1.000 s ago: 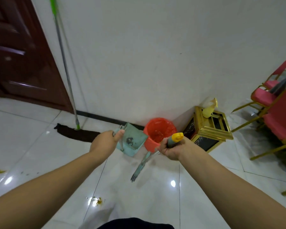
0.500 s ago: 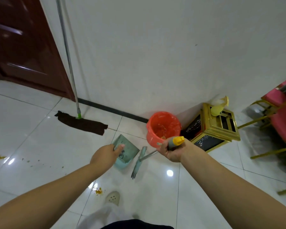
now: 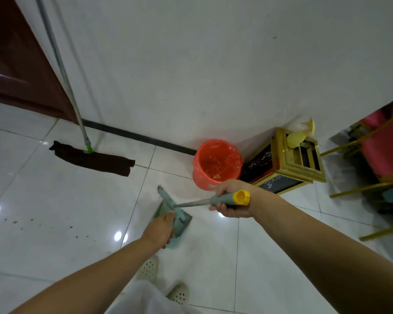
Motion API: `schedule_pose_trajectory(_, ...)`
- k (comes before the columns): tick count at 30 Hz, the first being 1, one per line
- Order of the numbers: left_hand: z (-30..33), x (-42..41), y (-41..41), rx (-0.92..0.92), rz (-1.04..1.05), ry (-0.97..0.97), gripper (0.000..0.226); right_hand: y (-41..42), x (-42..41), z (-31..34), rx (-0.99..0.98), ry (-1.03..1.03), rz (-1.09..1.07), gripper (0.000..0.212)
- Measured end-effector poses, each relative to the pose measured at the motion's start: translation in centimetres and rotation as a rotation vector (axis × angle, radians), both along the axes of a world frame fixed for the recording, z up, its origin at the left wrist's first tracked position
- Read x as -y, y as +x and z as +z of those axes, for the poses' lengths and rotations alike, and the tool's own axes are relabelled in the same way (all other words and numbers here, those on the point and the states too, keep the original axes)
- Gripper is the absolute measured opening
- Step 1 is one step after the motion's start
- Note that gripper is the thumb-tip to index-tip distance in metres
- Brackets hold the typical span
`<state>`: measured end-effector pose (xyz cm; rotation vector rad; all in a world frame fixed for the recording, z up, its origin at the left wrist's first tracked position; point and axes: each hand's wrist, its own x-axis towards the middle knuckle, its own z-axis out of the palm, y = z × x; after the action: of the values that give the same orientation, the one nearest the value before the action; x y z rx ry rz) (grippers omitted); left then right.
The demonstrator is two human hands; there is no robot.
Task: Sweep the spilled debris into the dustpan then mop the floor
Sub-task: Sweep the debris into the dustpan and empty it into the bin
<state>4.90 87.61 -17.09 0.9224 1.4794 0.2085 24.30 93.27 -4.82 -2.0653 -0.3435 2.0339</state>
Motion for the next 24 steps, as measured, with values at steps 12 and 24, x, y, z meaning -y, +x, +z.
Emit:
schedule_pose_trajectory(12, -0.6, -1.0, 5.0, 0.212, 0.066, -0.167, 0.037, 0.5, -2.0, -1.3, -0.036, -0.122, 0.040, 0.017)
schedule_pose_trajectory(24, -2.6, -3.2, 6.6, 0.313, 0.303, -0.675, 0.040, 1.7, 0.7, -1.2, -0.104, -0.063, 0.264, 0.011)
